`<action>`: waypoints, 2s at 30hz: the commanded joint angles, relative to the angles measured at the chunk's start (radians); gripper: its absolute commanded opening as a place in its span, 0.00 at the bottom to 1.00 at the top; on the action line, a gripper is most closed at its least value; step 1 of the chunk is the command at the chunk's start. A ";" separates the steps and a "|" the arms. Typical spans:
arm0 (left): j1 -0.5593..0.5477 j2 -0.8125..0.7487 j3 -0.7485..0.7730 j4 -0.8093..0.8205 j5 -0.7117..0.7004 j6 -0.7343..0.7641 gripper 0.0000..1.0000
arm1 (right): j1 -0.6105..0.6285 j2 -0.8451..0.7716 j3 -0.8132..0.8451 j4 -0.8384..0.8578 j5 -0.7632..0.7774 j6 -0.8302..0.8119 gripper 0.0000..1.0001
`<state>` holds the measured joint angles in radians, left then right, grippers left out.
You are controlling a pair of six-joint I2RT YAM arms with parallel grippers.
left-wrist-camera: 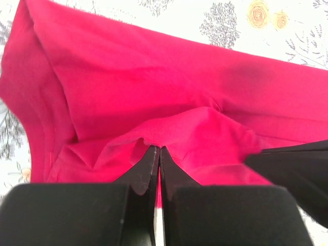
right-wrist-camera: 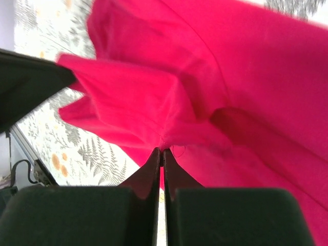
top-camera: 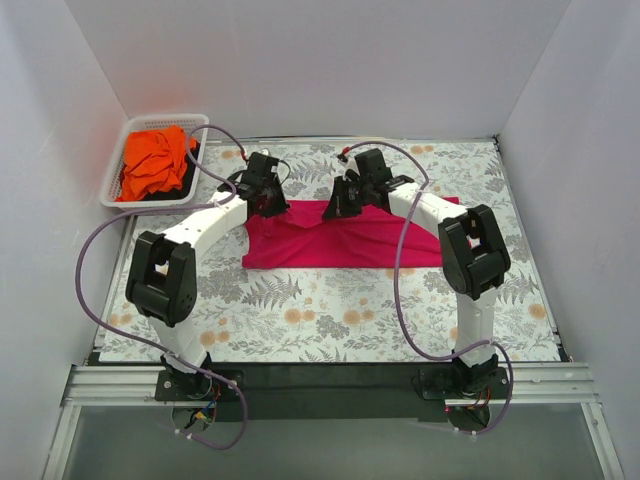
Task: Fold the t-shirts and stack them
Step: Fold the tshirt
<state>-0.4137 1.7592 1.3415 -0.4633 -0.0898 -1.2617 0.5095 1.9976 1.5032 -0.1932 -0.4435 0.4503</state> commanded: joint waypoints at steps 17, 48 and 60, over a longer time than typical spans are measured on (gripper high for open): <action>0.024 0.183 0.148 0.144 -0.054 0.067 0.18 | -0.167 -0.288 -0.256 -0.132 0.322 -0.156 0.53; 0.061 -0.349 -0.442 0.025 -0.094 0.012 0.69 | -0.712 -0.566 -0.712 -0.100 0.266 -0.021 0.41; 0.061 -0.313 -0.507 0.074 -0.116 0.050 0.63 | -0.766 -0.539 -0.733 -0.037 0.227 0.011 0.41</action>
<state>-0.3607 1.4445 0.8474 -0.4175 -0.1848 -1.2278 -0.2382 1.4532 0.7864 -0.2928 -0.1802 0.4416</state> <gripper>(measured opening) 0.645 0.413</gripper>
